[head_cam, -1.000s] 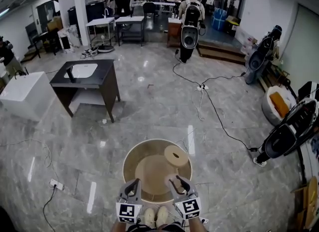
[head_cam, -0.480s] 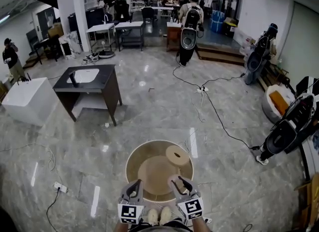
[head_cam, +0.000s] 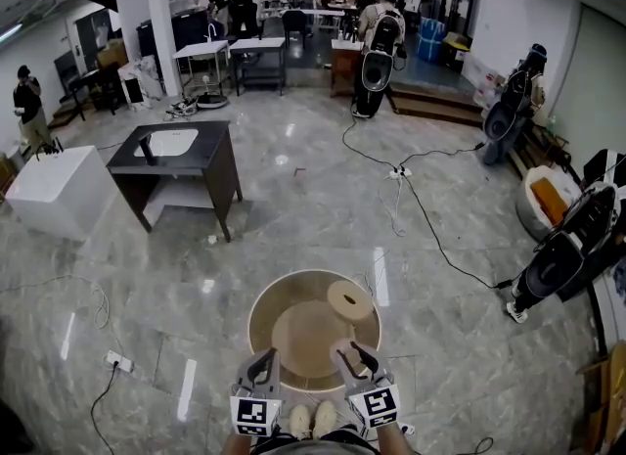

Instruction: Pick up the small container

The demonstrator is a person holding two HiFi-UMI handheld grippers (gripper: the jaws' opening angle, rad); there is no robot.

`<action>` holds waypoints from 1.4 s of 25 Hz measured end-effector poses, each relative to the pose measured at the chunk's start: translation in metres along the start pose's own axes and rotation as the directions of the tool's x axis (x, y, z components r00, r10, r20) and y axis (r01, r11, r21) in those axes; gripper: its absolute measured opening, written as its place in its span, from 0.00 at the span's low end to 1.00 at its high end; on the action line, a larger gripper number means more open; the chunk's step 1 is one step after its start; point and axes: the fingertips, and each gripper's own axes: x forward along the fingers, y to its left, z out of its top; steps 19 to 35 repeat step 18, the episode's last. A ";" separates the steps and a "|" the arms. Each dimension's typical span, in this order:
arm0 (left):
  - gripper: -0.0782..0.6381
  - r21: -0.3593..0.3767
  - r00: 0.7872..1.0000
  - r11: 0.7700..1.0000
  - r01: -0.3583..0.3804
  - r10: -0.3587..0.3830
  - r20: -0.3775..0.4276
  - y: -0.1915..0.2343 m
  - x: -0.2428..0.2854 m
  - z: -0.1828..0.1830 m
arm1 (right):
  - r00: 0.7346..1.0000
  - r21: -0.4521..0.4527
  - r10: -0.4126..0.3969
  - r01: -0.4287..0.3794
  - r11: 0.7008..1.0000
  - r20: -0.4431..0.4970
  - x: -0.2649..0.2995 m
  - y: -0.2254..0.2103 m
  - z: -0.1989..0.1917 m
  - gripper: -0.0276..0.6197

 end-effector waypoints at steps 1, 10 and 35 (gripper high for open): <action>0.13 0.000 1.000 1.000 0.000 0.000 0.001 -0.001 0.001 0.000 | 1.000 -0.001 0.000 0.000 1.000 0.003 0.000 -0.001 0.001 0.25; 0.13 0.000 1.000 1.000 0.007 -0.007 0.004 -0.001 0.003 -0.005 | 1.000 -0.002 0.003 -0.003 1.000 0.007 0.003 0.002 -0.002 0.25; 0.13 -0.003 1.000 1.000 0.011 -0.011 0.000 0.001 0.005 -0.006 | 1.000 0.002 0.004 -0.004 1.000 -0.005 0.006 0.002 -0.003 0.25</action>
